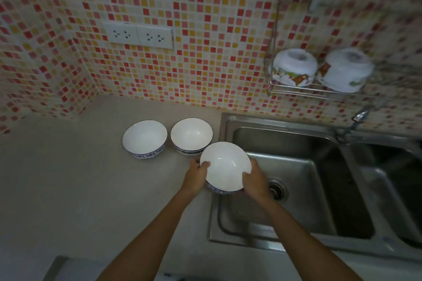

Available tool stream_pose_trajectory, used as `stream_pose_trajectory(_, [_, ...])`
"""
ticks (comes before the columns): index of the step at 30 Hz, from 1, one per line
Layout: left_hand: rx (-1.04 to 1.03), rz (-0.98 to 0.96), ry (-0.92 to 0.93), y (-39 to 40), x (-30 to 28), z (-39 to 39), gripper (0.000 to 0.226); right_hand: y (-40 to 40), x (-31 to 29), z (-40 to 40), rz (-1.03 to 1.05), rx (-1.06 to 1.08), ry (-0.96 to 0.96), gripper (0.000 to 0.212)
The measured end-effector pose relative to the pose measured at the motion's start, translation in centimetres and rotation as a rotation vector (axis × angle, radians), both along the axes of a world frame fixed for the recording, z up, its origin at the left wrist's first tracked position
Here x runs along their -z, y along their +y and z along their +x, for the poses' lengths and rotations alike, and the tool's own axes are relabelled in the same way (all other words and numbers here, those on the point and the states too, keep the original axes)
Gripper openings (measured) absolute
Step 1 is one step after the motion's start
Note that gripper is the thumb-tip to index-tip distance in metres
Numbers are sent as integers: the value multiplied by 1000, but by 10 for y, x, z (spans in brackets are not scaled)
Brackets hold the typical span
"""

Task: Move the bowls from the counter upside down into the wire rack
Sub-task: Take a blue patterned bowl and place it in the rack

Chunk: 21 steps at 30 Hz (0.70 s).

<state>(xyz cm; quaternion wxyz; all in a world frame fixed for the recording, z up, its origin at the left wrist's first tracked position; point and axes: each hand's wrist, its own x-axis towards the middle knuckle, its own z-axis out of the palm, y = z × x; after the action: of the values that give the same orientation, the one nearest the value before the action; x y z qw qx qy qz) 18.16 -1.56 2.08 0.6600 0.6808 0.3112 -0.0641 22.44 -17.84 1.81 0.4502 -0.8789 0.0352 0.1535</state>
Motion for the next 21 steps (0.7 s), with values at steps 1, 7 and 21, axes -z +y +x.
stream_pose_trajectory(1, [0,-69,-31,-12,-8,8,46,-12,-8,6,-1,13,-28,45])
stream_pose_trajectory(7, [114,-167,-184,-84,-60,54,72,-85,-52,41,57,122,-153,45])
stream_pose_trajectory(21, [17,-299,-502,-170,-123,106,24,-189,-147,101,12,98,-735,36])
